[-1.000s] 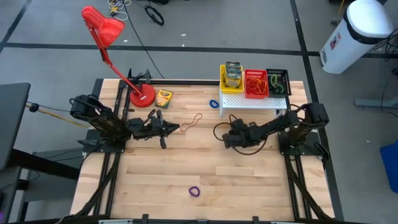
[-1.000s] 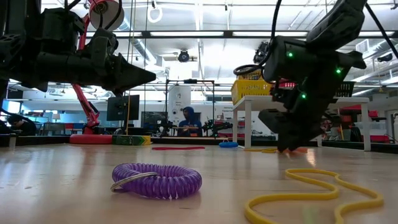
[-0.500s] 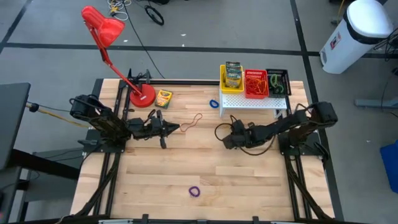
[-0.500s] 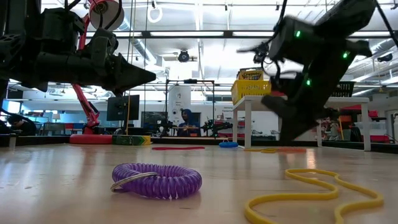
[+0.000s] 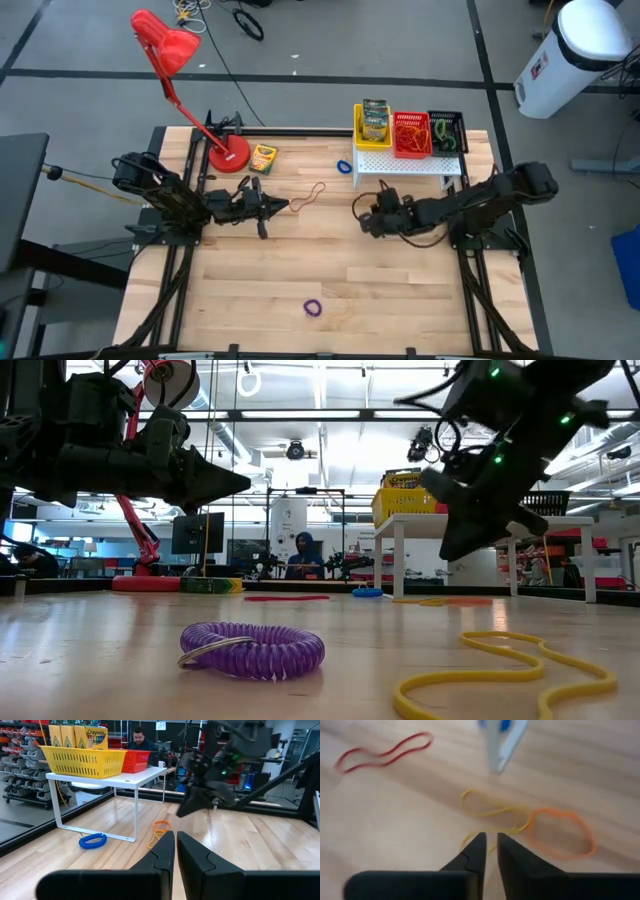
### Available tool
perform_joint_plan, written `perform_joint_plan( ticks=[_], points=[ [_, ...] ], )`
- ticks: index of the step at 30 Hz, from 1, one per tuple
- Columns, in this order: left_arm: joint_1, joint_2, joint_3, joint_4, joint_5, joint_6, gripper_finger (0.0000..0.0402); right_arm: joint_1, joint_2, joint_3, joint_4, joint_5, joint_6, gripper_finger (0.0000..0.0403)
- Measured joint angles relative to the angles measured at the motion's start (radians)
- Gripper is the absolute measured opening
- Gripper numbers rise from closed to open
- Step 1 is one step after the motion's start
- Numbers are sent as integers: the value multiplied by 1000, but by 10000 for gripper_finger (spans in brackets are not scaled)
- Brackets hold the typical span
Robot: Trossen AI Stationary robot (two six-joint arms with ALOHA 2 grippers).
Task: Pick & Place Office Desk Supplies
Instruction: Put the orange rubber band on the red basket
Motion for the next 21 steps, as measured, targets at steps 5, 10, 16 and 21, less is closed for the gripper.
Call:
perform_joint_plan(
  ticks=[5,10,16,21],
  points=[
    [0,0,0,0,0,0,28,-82,17,1,-15,8,-62,102],
    [0,0,2,-1,0,0,28,-135,53,0,-24,-48,-123,127],
    [0,0,9,-2,0,0,28,-166,108,1,-26,-120,-158,135],
    [0,0,9,-6,0,0,28,-185,137,1,-27,-123,-170,135]
  ],
)
